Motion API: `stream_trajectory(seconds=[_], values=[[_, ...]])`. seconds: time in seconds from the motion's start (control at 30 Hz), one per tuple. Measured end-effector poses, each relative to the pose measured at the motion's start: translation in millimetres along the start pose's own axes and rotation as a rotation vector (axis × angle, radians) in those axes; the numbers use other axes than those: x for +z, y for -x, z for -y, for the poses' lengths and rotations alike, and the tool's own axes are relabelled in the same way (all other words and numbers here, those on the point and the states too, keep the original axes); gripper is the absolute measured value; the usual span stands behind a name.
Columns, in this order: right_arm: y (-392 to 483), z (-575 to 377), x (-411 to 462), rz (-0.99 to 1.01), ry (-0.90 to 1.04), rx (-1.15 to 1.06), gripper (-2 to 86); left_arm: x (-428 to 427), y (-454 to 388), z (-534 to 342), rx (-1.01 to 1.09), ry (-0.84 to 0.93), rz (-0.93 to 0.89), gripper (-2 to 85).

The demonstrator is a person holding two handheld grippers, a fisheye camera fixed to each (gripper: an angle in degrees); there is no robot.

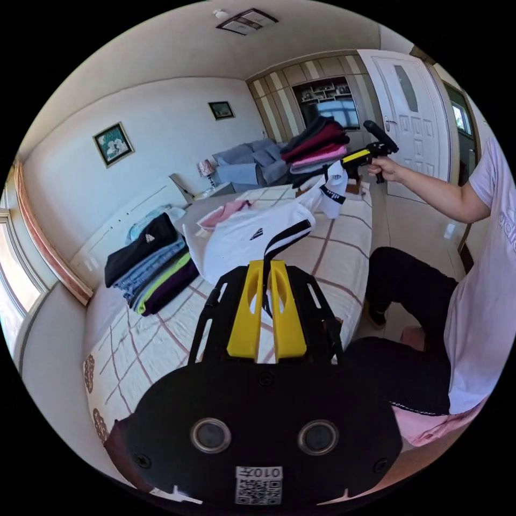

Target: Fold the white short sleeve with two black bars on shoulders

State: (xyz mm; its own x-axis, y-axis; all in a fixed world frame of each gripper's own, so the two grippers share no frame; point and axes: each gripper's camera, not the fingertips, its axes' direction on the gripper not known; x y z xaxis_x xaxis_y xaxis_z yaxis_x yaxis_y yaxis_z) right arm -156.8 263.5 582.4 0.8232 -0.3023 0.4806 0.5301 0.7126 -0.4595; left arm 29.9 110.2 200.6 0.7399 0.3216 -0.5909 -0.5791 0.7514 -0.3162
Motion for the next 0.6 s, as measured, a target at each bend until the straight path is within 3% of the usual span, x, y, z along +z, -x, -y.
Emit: stream_trajectory(seconds=[0.23,0.6], values=[[12.1,-86.8,87.4,0.063,0.236,0.052,4.4,96.8,-95.5,-95.8,-0.003,0.246,-0.111,0.0],[6.3,-134.0,111.5,0.066,0.301,0.105,4.6,118.2,-138.9,-128.7,0.09,0.314,-0.128,-0.1]])
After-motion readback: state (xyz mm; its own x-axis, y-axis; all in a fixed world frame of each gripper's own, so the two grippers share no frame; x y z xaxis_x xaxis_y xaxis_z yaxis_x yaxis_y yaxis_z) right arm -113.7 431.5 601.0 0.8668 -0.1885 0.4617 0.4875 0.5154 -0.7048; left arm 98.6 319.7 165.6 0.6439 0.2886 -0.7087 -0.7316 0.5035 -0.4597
